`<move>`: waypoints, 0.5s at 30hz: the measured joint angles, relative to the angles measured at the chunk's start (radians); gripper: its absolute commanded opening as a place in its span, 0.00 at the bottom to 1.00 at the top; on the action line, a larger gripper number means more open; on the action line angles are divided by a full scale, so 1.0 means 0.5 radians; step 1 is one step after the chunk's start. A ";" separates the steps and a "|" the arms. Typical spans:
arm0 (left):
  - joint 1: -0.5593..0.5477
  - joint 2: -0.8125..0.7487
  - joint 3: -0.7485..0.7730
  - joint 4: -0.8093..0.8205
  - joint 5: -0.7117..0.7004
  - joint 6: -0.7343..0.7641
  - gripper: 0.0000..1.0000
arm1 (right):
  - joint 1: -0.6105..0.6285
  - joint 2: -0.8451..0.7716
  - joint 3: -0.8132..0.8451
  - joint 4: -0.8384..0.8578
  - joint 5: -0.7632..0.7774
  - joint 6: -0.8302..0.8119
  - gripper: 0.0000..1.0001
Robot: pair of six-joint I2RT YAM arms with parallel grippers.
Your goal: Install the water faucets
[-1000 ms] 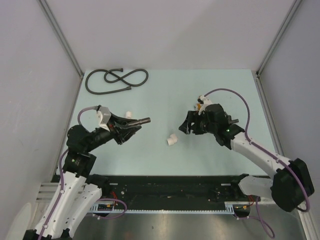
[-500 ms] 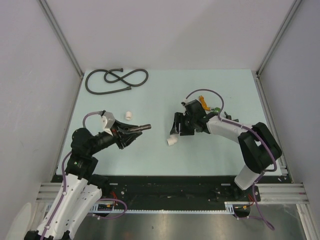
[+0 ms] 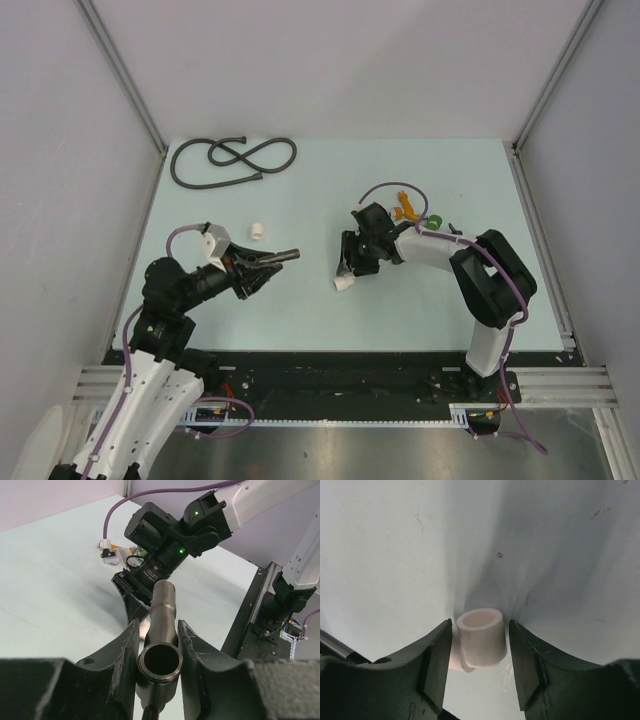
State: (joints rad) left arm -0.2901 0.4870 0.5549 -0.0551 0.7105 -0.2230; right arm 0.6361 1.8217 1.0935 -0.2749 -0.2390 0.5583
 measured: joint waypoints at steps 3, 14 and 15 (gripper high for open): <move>-0.008 -0.016 0.000 -0.011 -0.002 0.000 0.00 | 0.006 0.012 0.016 -0.016 0.011 0.005 0.49; -0.026 -0.029 -0.006 -0.025 -0.010 0.009 0.00 | 0.022 0.024 0.032 -0.029 0.034 -0.005 0.09; -0.027 -0.029 -0.007 -0.024 -0.010 0.008 0.00 | 0.021 0.018 0.032 -0.034 0.040 -0.011 0.07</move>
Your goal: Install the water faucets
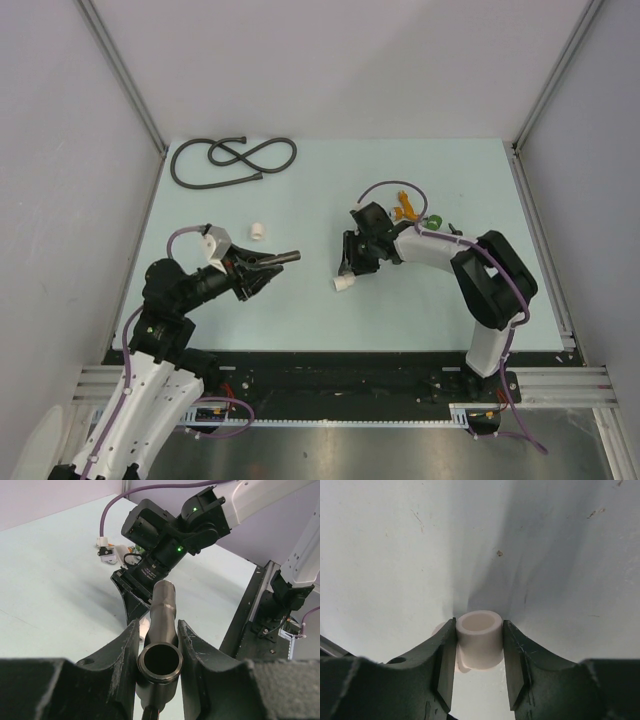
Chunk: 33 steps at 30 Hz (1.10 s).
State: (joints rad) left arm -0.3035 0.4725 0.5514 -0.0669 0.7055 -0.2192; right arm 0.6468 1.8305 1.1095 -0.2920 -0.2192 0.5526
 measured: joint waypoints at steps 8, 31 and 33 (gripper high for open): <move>-0.003 0.049 -0.064 0.224 0.027 -0.159 0.00 | 0.008 -0.423 0.000 -0.042 0.174 -0.104 0.00; -0.136 1.200 0.428 1.980 0.294 -1.158 0.00 | 0.225 -1.901 -0.563 1.177 0.754 -0.641 0.00; -0.139 1.231 0.426 2.060 0.321 -1.174 0.00 | 0.278 -1.905 -0.621 1.294 0.800 -0.700 0.00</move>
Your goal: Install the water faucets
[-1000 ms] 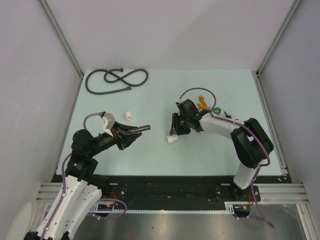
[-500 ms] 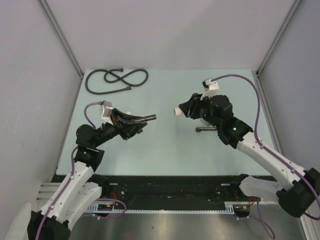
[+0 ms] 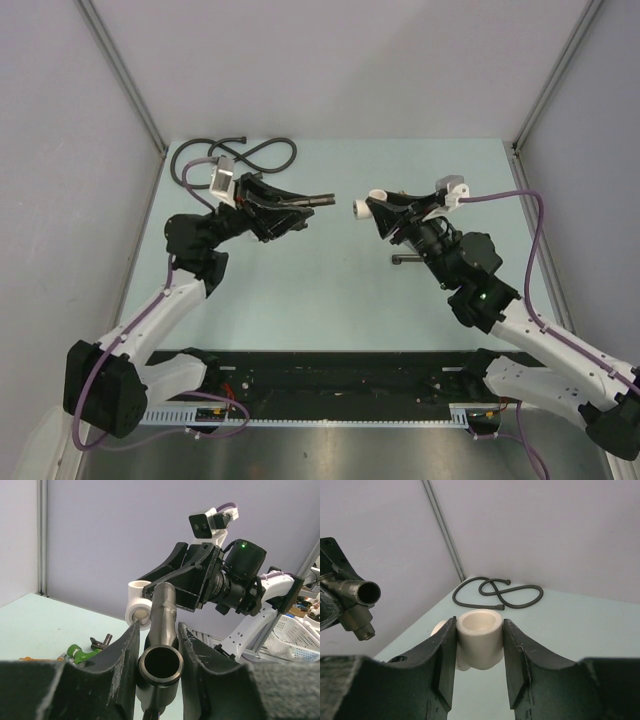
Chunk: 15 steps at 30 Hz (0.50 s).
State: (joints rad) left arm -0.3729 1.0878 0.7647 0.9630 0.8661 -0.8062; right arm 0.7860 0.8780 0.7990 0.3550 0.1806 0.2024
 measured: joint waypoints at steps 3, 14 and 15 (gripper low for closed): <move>-0.001 0.027 -0.046 0.074 0.017 -0.011 0.00 | 0.092 0.011 -0.066 0.122 0.081 -0.093 0.00; -0.002 -0.174 -0.149 -0.294 0.007 0.337 0.00 | 0.298 0.095 -0.098 0.420 0.290 -0.346 0.00; -0.002 -0.195 -0.149 -0.312 0.003 0.368 0.00 | 0.311 0.095 -0.098 0.438 0.303 -0.361 0.00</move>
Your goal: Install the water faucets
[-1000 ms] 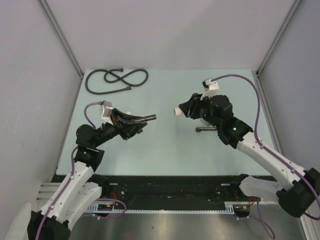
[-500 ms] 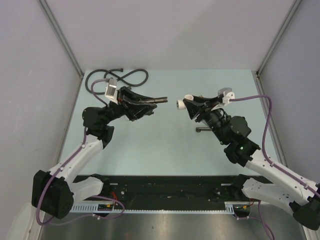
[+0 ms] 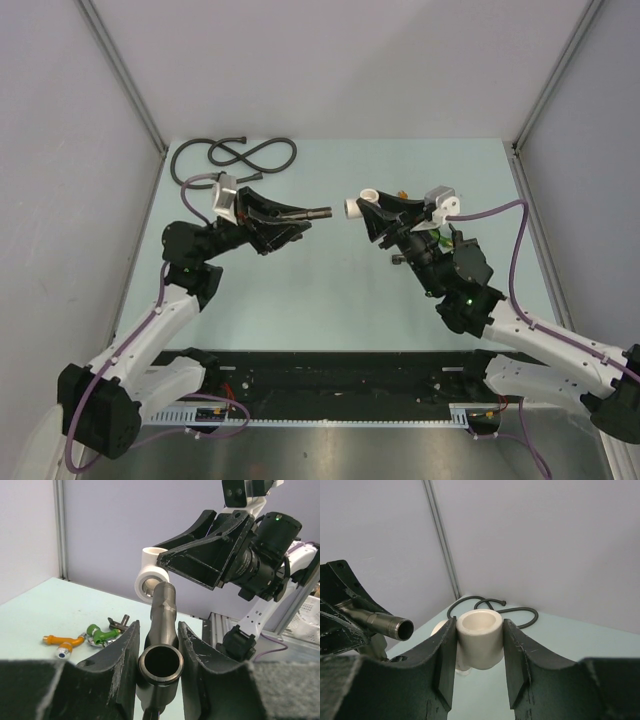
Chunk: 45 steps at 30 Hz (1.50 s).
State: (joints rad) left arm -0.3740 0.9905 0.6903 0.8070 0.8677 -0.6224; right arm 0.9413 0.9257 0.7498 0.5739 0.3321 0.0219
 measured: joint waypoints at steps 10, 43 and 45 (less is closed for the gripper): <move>0.000 -0.002 0.000 -0.085 -0.001 0.083 0.00 | 0.114 0.043 0.000 0.156 0.045 -0.101 0.00; -0.007 0.051 -0.005 -0.002 0.000 0.023 0.00 | 0.231 0.188 0.000 0.371 0.170 -0.175 0.00; -0.008 0.051 -0.005 -0.002 0.000 0.023 0.00 | 0.233 0.192 0.000 0.378 0.174 -0.175 0.00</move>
State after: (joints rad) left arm -0.3779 1.0161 0.6876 0.8059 0.8677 -0.6109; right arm 1.0580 1.0214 0.7498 0.7631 0.4191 -0.0654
